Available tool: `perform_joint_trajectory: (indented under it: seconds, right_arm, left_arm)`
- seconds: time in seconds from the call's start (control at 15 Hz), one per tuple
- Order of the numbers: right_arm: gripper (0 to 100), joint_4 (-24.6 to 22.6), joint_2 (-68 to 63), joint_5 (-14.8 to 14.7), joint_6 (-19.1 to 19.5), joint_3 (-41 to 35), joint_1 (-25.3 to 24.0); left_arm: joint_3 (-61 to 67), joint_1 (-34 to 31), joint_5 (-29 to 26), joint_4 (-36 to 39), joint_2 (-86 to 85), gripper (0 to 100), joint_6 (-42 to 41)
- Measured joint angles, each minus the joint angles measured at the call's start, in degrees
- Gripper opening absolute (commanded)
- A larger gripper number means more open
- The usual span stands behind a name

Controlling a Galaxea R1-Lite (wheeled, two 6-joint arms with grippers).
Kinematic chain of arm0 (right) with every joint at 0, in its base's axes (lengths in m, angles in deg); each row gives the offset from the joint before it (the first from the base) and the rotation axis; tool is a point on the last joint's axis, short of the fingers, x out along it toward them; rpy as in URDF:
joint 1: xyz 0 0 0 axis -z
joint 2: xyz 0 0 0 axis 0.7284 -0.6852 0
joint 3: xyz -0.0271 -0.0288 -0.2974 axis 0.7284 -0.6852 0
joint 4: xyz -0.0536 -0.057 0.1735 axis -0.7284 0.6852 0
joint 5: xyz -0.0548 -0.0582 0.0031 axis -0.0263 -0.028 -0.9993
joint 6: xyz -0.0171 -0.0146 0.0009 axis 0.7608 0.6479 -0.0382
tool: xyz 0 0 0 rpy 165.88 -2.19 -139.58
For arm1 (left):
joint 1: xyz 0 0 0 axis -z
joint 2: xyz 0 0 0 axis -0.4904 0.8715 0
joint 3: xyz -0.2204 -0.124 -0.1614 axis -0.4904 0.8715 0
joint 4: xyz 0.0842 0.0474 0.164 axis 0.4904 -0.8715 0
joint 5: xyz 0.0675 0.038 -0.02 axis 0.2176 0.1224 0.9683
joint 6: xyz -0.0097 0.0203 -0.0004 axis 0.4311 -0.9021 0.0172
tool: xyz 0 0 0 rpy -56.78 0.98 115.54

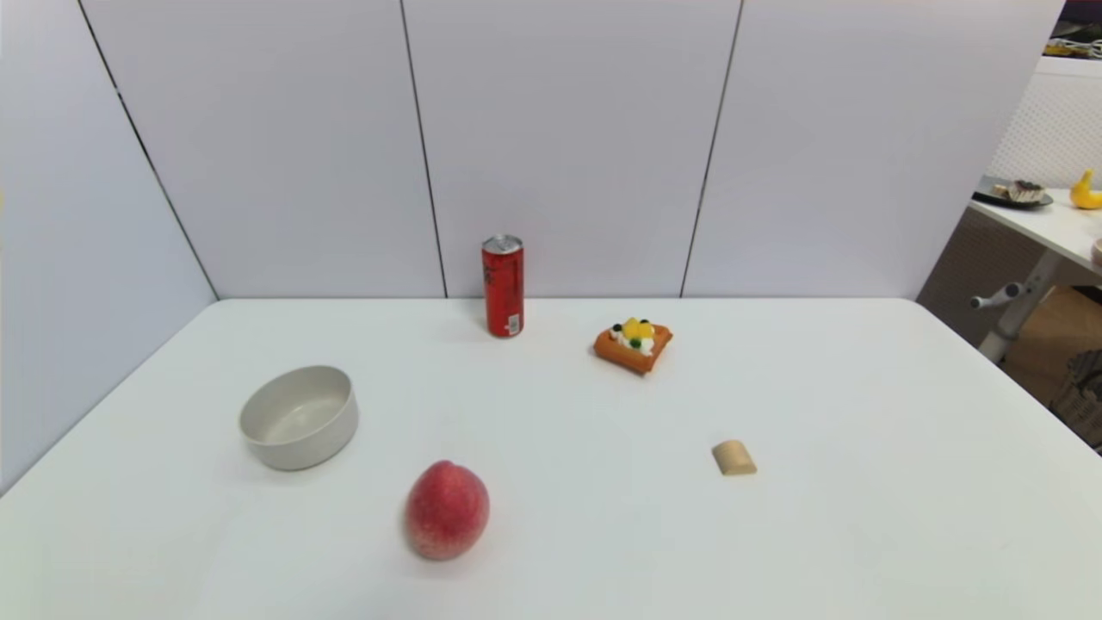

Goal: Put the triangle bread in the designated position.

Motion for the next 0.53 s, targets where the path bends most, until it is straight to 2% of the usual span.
perform_joint_trajectory:
  seconds: [0.53]
  right_arm:
    - [100, -0.1, 0.0, 0.0, 0.0, 0.0, 0.0]
  left_arm:
    - [0.0, 0.0, 0.0, 0.0, 0.0, 100, 0.0]
